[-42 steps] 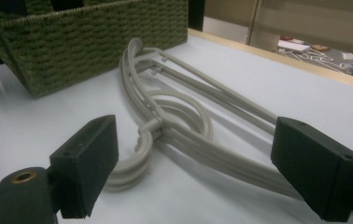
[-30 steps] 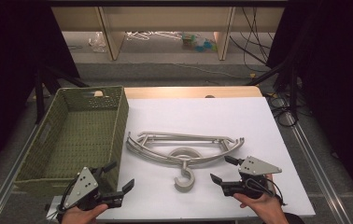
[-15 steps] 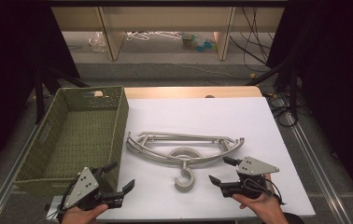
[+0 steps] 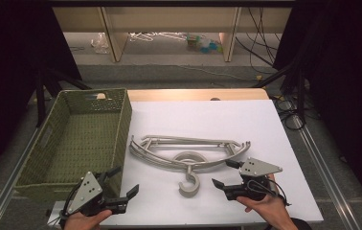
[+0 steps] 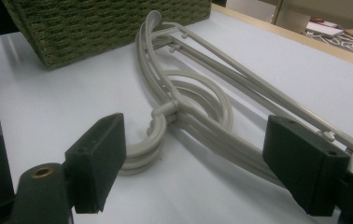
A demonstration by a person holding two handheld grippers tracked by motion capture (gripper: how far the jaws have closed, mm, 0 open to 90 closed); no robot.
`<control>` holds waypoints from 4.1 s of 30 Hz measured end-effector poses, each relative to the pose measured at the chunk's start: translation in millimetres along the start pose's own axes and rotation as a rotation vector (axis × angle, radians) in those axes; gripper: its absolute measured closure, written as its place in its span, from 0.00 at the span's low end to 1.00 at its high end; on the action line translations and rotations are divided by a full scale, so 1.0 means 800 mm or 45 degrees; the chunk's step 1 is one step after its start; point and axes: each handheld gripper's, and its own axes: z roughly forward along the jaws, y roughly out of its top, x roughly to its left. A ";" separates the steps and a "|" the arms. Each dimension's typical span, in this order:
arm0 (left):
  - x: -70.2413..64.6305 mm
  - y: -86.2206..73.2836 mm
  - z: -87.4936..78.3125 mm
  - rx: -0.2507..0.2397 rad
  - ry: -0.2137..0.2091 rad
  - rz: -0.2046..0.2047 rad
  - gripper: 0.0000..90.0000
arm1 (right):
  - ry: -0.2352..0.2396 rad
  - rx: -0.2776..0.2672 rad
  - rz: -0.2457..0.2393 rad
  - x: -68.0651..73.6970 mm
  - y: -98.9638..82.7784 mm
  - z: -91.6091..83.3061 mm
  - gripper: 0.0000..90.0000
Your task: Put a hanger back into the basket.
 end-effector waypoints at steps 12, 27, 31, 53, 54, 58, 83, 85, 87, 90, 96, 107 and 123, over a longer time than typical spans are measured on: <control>-0.003 -0.001 0.003 0.005 -0.014 -0.004 0.18 | -0.028 0.174 -0.115 -0.020 0.022 0.037 0.28; -0.003 -0.001 0.004 0.006 -0.010 0.005 0.18 | 0.088 0.421 -0.288 -0.040 0.033 0.075 0.40; -0.002 0.000 0.004 0.010 -0.017 0.016 0.18 | 0.107 0.485 -0.301 -0.046 0.031 0.087 0.42; -0.004 -0.002 0.007 0.029 -0.021 0.011 0.20 | 0.268 0.609 -0.669 -0.064 0.029 0.116 0.84; -0.004 -0.002 0.007 0.029 -0.021 0.011 0.20 | 0.268 0.609 -0.669 -0.064 0.029 0.116 0.84; -0.003 -0.002 0.007 0.012 -0.035 0.018 0.20 | 0.267 0.581 -0.745 -0.064 0.035 0.110 0.86; -0.005 0.002 0.006 0.005 0.000 0.132 0.21 | 0.309 0.285 -0.832 -0.046 0.083 0.052 0.91; -0.008 0.002 0.007 0.010 -0.001 0.146 0.21 | 0.342 0.262 -0.832 -0.038 0.080 0.048 0.91; -0.011 0.002 0.009 0.015 -0.008 0.153 0.21 | 0.389 0.265 -0.816 -0.030 0.076 0.042 0.91; -0.020 0.006 0.012 0.038 -0.023 0.171 0.21 | 0.438 0.290 -0.821 -0.019 0.070 0.040 0.91; -0.032 0.013 0.029 0.062 -0.078 0.232 0.23 | 0.476 0.331 -0.815 -0.012 0.055 0.037 0.91; -0.055 0.016 0.067 0.220 -0.195 0.357 0.21 | 0.561 0.327 -0.834 0.000 0.047 0.036 0.91; -0.063 0.016 0.104 0.425 -0.320 0.733 0.67 | 0.623 0.349 -0.824 0.008 0.045 0.035 0.91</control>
